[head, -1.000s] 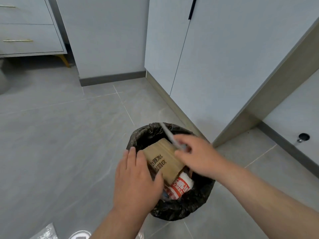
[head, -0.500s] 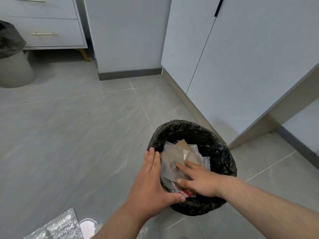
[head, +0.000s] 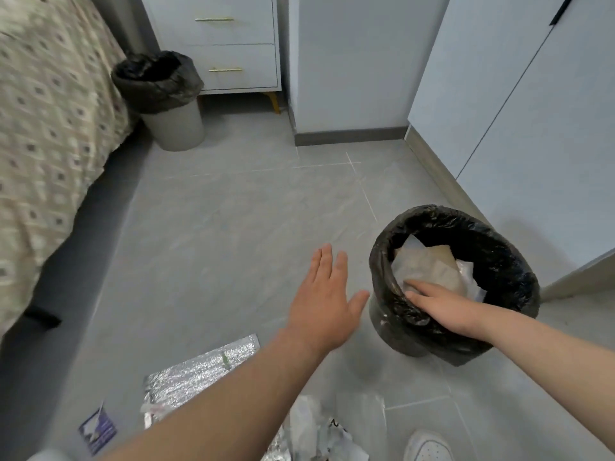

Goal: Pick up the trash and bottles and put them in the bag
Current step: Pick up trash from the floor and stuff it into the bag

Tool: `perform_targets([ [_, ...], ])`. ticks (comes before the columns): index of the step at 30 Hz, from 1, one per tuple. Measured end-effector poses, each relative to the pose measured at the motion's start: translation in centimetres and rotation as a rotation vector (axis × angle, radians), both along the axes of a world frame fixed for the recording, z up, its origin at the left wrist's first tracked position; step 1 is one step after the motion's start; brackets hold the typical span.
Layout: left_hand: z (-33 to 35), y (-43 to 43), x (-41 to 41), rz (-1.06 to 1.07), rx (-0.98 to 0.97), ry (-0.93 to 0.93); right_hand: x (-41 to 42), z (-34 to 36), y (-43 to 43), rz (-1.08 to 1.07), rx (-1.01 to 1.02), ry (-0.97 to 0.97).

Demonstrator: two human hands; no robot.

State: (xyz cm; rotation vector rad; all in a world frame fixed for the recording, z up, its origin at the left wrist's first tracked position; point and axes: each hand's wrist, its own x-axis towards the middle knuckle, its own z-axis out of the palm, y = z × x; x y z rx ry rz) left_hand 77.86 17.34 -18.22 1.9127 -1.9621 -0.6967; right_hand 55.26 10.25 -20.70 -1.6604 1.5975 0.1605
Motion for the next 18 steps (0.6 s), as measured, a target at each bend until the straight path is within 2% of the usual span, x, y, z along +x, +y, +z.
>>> perform_targets([
  [6, -3.2, 6.6, 12.7, 0.310, 0.120, 0.021, 4.5, -0.1, 0.0, -0.046, 0.082, -0.163],
  [9, -6.6, 10.5, 17.6, 0.440, 0.256, -0.026, 6.0, 0.5, 0.3, -0.028, 0.053, -0.114],
  [11, -9.2, 13.5, 19.6, 0.569, 0.389, -0.004, 7.5, 2.1, 0.7, -0.025, 0.028, 0.002],
  [13, -11.7, 16.4, 20.7, 0.701, 0.546, 0.038, 8.8, 4.7, 0.8, 0.057, -0.155, 0.199],
  [15, -14.0, 19.1, 21.0, 0.825, 0.677, 0.088, 10.4, 7.2, 1.2, 0.183, -0.474, 0.296],
  [16, -14.9, 20.2, 20.9, 0.895, 0.714, 0.109, 11.3, 8.0, 1.7, 0.201, -0.596, 0.261],
  [18, -16.2, 21.5, 20.6, 1.070, 0.723, 0.145, 13.8, 8.4, 3.5, 0.213, -0.684, 0.127],
])
